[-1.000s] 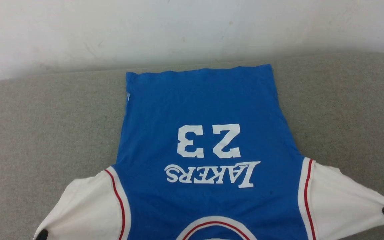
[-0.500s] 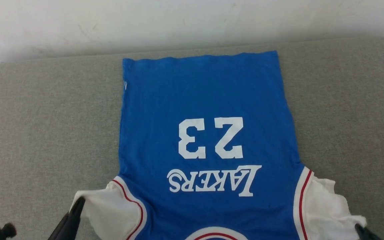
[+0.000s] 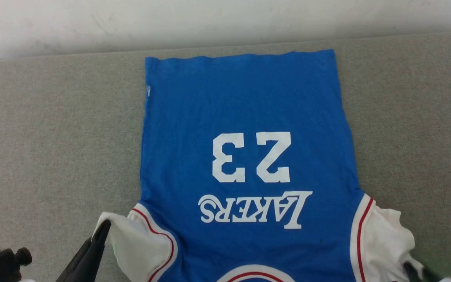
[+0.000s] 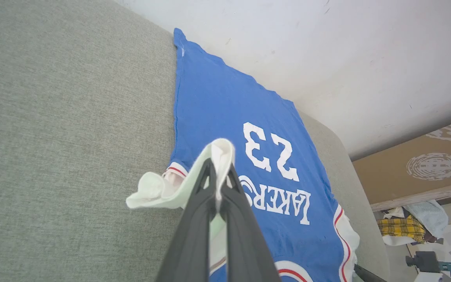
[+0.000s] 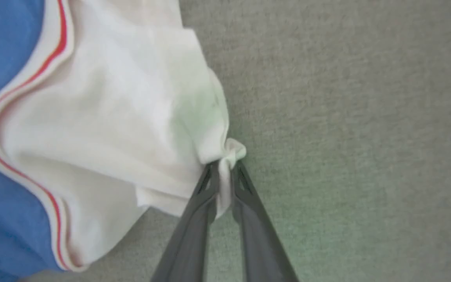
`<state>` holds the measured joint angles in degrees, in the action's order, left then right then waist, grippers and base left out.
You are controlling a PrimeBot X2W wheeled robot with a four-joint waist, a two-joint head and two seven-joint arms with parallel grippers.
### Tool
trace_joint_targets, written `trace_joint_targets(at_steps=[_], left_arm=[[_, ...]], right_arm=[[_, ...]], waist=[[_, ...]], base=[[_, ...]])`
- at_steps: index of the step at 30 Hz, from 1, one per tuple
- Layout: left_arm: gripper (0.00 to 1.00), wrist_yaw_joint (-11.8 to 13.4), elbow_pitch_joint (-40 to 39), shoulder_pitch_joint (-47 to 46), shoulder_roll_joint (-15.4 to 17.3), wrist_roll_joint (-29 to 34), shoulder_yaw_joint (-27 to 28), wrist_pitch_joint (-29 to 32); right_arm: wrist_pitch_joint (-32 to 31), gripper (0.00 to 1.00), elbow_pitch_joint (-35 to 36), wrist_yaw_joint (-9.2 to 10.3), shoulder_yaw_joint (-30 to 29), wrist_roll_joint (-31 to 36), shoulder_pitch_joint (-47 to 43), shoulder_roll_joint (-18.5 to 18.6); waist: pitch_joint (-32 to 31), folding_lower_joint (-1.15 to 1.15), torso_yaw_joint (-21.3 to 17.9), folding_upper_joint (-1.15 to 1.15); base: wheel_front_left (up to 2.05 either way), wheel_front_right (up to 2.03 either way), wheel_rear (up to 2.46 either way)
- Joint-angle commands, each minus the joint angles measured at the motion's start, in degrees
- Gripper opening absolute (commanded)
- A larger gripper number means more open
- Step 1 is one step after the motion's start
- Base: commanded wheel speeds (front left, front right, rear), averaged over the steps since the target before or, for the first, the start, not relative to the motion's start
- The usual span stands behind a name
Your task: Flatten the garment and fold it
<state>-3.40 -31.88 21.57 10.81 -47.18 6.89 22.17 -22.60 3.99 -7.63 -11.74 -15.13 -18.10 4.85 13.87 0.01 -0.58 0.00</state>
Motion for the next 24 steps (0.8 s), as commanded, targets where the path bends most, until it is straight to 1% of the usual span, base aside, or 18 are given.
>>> trace_joint_targets(at_steps=[1, 3, 4, 7, 9, 11, 13, 14, 16, 19, 21, 24], left_arm=[[0.0, 0.3, -0.4, -0.5, 0.2, 0.4, -0.1, 0.0], [0.0, 0.5, -1.0, -0.1, 0.1, 0.5, -0.2, 0.0], [0.0, 0.5, -1.3, 0.2, 0.1, 0.6, -0.2, 0.0], [0.0, 0.6, -2.1, 0.8, -0.3, 0.6, -0.2, -0.4], [0.0, 0.5, -2.3, 1.0, -0.4, 0.7, -0.5, -0.6], [0.0, 0.4, -2.4, 0.7, -0.6, 0.7, -0.9, -0.8], [0.0, 0.1, -2.3, 0.3, -0.6, 0.8, -1.3, -1.0], [0.0, 0.0, -2.3, 0.0, -0.7, 0.9, -1.6, -1.2], [0.0, -0.2, -2.3, -0.7, -0.7, 1.1, -2.0, -1.4], [0.0, -0.5, -2.1, -1.9, -0.6, 1.3, -2.7, -1.7], [0.0, -0.7, -2.0, -2.6, -0.6, 1.5, -3.0, -1.9], [0.0, -1.0, -1.8, -3.9, -0.7, 1.5, -3.8, -2.4]], right_arm=[[-0.9, 1.0, 1.4, 0.14, -0.4, -0.5, 2.3, -0.1], [-3.5, 1.0, 9.1, 0.14, -2.4, -2.8, 2.3, 0.1], [-4.8, 1.0, 13.5, 0.14, -3.8, -3.6, 2.6, 0.8], [-9.6, 1.0, 25.9, 0.14, -8.0, -3.7, 5.6, 4.3], [-12.4, 1.0, 30.8, 0.14, -9.8, -4.0, 9.8, 6.2], [-15.1, 1.0, 33.0, 0.14, -10.0, -3.5, 14.8, 9.4], [-17.0, 1.0, 32.1, 0.14, -9.2, -5.0, 21.3, 11.0], [-18.0, 1.0, 30.6, 0.14, -8.5, -5.6, 24.7, 12.6], [-18.9, 1.0, 27.0, 0.14, -6.5, -5.7, 31.9, 16.3], [-19.0, 1.0, 20.2, 0.14, -2.5, -5.0, 42.5, 19.2], [-19.0, 1.0, 16.7, 0.14, 1.4, -3.9, 48.5, 19.3], [-19.1, 1.0, 10.0, 0.14, 5.7, -3.0, 56.2, 18.0]], waist=[[0.0, -0.01, 0.0, 0.0], [-0.1, -0.01, 0.0, 0.0], [-0.2, -0.01, 0.1, 0.0], [-0.2, -0.01, 0.3, 0.0], [0.1, -0.01, 0.7, 0.0], [0.6, -0.01, 1.4, 0.0], [1.3, -0.01, 2.0, 0.0], [1.8, -0.01, 2.3, 0.0], [3.2, -0.01, 3.1, 0.0], [5.4, -0.01, 4.4, 0.0], [7.2, -0.01, 5.2, 0.0], [9.9, -0.01, 6.3, 0.0]], base=[[0.0, 0.0, 0.0], [0.0, 0.0, 0.0], [0.0, 0.0, 0.0], [0.0, 0.0, 0.0], [0.0, 0.0, 0.0], [0.0, 0.0, 0.0], [0.0, 0.0, 0.0], [0.0, 0.0, 0.0], [0.0, 0.0, 0.0], [0.0, 0.0, 0.0], [0.0, 0.0, 0.0], [0.0, 0.0, 0.0]])
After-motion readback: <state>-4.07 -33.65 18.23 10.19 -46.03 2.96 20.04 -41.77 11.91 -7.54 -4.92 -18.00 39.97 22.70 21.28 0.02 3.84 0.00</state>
